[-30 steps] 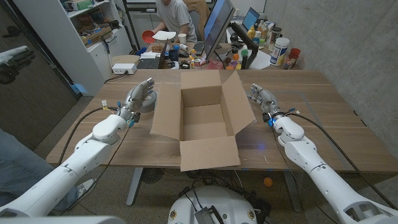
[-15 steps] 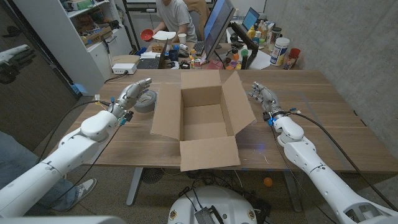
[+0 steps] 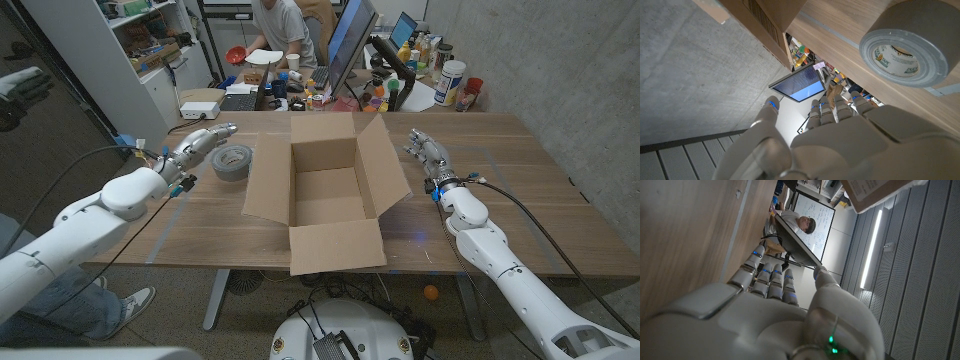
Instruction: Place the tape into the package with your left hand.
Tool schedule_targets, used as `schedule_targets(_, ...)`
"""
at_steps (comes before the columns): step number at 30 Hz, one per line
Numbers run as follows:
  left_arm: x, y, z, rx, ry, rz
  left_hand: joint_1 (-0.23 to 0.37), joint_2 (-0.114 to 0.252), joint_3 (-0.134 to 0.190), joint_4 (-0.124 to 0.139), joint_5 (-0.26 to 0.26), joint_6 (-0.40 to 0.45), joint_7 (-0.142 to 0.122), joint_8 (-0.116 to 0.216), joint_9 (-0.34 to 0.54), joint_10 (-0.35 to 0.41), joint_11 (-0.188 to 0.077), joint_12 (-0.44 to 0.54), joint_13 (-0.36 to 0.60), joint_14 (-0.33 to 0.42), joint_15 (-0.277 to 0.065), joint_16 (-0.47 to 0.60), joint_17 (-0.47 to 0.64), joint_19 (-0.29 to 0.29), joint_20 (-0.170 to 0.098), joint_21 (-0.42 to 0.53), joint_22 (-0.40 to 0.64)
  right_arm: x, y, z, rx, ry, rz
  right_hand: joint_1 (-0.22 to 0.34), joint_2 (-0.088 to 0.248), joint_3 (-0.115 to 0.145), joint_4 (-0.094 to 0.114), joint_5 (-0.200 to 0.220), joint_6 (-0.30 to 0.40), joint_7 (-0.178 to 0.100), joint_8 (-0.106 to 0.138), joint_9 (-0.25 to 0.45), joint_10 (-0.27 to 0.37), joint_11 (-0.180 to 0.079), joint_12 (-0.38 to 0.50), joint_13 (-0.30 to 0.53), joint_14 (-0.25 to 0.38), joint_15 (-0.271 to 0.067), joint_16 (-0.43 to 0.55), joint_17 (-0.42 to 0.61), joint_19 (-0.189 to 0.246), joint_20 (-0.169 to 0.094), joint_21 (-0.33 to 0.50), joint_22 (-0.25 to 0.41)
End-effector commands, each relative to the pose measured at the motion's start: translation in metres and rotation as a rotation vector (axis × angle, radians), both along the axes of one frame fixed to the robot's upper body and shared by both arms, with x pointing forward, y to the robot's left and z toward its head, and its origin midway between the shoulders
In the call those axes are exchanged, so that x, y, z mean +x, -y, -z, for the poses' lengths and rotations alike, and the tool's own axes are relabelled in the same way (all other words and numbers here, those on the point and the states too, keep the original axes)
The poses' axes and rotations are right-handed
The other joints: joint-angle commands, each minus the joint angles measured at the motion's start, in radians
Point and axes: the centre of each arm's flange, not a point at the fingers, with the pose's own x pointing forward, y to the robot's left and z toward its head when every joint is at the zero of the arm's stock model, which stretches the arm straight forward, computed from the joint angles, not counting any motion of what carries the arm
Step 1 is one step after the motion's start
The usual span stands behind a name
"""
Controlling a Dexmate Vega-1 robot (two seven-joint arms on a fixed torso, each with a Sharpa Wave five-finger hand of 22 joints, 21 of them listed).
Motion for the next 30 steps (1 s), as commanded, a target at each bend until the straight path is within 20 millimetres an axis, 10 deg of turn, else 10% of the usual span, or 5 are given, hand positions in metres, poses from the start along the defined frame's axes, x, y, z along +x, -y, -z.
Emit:
schedule_targets(1, -0.02, -0.017, -0.027, 0.201, 0.006, -0.059, 0.033, 0.01, 0.01, -0.015, 0.003, -0.009, 0.007, 0.006, 0.005, -0.012, 0.007, -0.001, 0.007, 0.019, 0.052, 0.011, 0.004, 0.004, 0.036, 0.005, 0.005, -0.008, -0.005, -0.003, -0.002, 0.028, 0.043, 0.006, 0.0, -0.002, -0.003, 0.002, 0.007, 0.002, 0.007, 0.003, 0.009, -0.001, 0.005, 0.003, 0.005, -0.003, 0.005, 0.003, 0.007, 0.001, 0.001, 0.003)
schedule_targets(30, -0.054, -0.033, -0.065, 0.686, -0.004, -0.303, 0.169, 0.037, 0.055, -0.05, 0.016, 0.03, -0.037, 0.03, 0.008, -0.004, -0.027, 0.014, 0.017, 0.037, 0.047, 0.011, 0.007, -0.001, 0.048, 0.005, 0.005, -0.018, -0.021, 0.0, 0.008, 0.04, 0.06, 0.004, -0.001, -0.008, -0.004, 0.001, 0.006, -0.011, 0.005, 0.0, 0.014, 0.001, 0.004, 0.002, 0.008, -0.001, 0.005, -0.003, 0.002, 0.008, -0.003, 0.003)
